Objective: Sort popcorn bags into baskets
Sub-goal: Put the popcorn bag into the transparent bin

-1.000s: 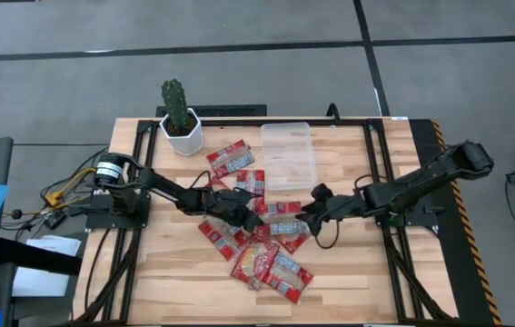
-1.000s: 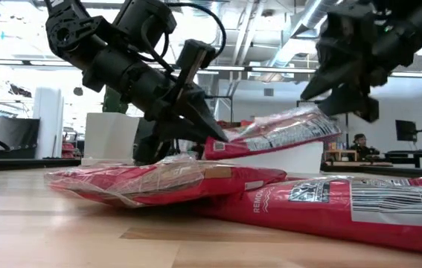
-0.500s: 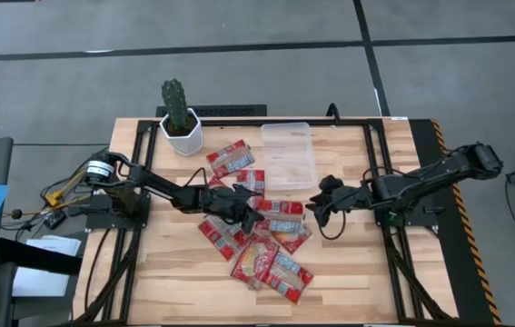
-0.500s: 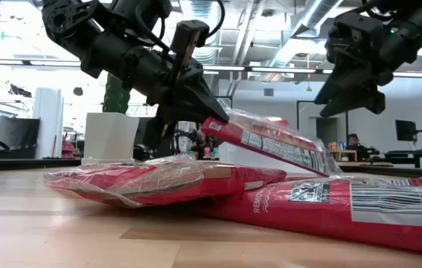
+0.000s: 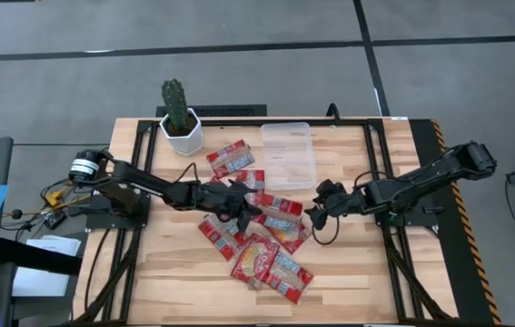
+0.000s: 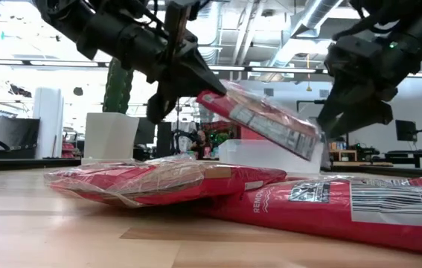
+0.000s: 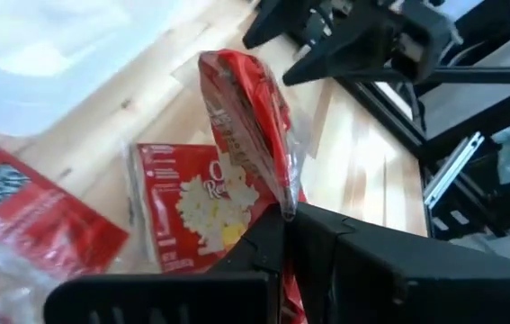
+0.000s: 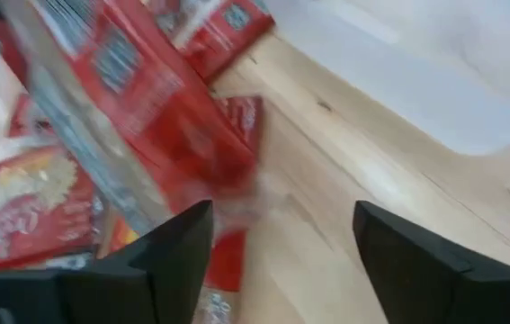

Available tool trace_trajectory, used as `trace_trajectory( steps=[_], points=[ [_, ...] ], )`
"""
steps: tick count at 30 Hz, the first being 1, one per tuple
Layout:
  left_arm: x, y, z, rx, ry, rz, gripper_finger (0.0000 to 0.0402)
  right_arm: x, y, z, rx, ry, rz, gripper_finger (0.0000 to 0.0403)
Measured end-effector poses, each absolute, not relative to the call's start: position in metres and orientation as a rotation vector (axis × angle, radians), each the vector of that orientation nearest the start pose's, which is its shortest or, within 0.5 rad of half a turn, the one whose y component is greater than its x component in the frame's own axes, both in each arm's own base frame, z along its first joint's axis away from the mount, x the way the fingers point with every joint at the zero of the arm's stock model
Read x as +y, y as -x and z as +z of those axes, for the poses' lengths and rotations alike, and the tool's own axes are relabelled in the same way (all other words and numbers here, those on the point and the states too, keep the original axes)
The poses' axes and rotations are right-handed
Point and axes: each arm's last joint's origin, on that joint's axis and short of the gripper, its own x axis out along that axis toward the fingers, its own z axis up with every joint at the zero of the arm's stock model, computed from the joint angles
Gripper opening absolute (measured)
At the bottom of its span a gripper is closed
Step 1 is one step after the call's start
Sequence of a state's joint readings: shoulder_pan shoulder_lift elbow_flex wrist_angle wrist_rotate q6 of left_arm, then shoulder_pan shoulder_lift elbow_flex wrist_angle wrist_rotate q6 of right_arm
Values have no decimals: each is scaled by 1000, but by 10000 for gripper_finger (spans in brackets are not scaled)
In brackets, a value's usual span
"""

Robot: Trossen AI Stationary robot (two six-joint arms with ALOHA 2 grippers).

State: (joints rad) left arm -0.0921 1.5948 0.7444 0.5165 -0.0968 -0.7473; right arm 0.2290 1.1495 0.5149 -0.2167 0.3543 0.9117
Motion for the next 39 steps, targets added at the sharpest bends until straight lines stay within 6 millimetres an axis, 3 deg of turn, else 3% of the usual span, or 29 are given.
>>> trace_trajectory(
  steps=[4, 9, 16, 20, 25, 30, 39],
  points=[
    [-26, -317, 195, 358, 653, 148, 0, 36, -206, 180, 688, -543, -397, 322],
    [-27, -316, 194, 391, 600, 107, 0, 33, -209, 201, 617, -370, -296, 325],
    [-28, -321, 203, 375, 552, 77, 0, 23, -235, 226, 609, -209, -139, 323],
    [-28, -328, 217, 353, 497, 64, 0, 16, -249, 225, 644, -203, -96, 321],
    [-27, -335, 230, 357, 438, 67, 0, 13, -262, 209, 691, -236, -23, 321],
    [-26, -334, 230, 388, 409, 107, 0, 14, -270, 203, 689, -282, 74, 320],
    [-25, -336, 233, 355, 413, 104, 0, 13, -273, 207, 633, -254, 101, 299]
  ],
)
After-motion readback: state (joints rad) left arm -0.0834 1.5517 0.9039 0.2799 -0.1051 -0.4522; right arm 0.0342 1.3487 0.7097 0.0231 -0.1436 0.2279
